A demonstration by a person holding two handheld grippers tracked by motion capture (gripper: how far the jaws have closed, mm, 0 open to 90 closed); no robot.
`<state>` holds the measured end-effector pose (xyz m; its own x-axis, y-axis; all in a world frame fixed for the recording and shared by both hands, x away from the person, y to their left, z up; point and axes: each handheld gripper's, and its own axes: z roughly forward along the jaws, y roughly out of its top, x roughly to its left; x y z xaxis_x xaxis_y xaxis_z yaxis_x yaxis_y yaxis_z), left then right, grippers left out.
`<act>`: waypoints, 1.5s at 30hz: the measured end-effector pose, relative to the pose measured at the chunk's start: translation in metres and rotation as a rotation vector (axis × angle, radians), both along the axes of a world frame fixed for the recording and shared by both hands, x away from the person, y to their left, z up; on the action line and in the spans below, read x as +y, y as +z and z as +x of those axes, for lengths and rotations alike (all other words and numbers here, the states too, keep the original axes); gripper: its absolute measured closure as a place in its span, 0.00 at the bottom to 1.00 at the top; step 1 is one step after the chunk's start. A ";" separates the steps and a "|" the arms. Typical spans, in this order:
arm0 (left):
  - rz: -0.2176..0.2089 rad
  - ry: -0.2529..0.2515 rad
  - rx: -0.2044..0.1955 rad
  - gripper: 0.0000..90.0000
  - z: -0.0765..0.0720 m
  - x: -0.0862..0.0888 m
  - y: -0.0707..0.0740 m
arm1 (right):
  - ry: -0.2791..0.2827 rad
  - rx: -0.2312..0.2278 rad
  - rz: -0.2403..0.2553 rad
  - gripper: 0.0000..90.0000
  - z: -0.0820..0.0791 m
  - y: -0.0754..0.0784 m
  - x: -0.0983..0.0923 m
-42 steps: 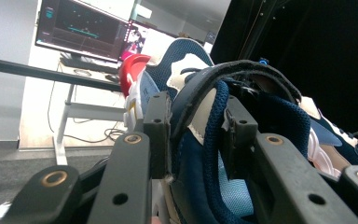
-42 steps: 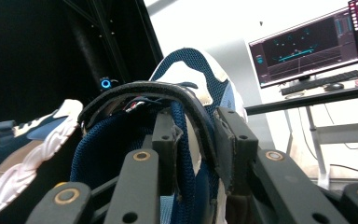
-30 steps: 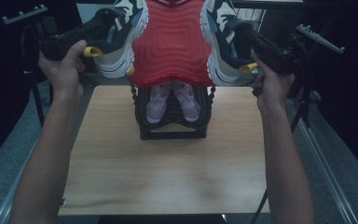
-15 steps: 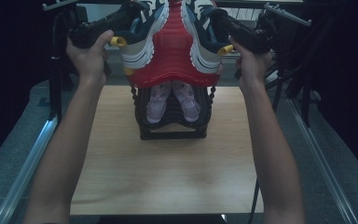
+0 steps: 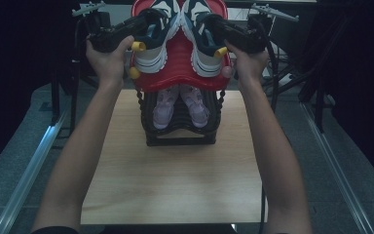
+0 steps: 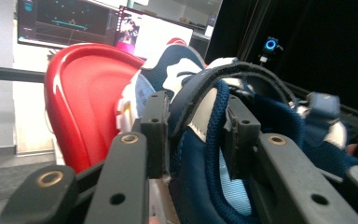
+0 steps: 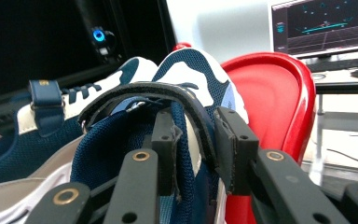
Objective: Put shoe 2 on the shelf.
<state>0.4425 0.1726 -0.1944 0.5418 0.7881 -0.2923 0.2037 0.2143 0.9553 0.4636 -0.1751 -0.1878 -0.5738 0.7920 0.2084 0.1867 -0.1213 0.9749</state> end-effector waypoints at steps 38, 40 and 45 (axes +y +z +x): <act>0.059 -0.021 0.001 0.54 -0.007 -0.004 -0.020 | 0.021 -0.007 -0.020 0.52 -0.005 -0.009 0.004; 0.054 -0.028 0.000 0.53 -0.008 -0.004 -0.019 | 0.031 -0.003 -0.016 0.50 -0.005 -0.009 0.004; 0.042 -0.047 -0.005 0.50 -0.011 -0.002 -0.017 | 0.053 0.008 -0.019 0.38 -0.005 -0.007 0.005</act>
<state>0.4319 0.1703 -0.2116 0.5803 0.7731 -0.2562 0.2075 0.1639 0.9644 0.4588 -0.1700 -0.1946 -0.6134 0.7646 0.1979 0.1998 -0.0922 0.9755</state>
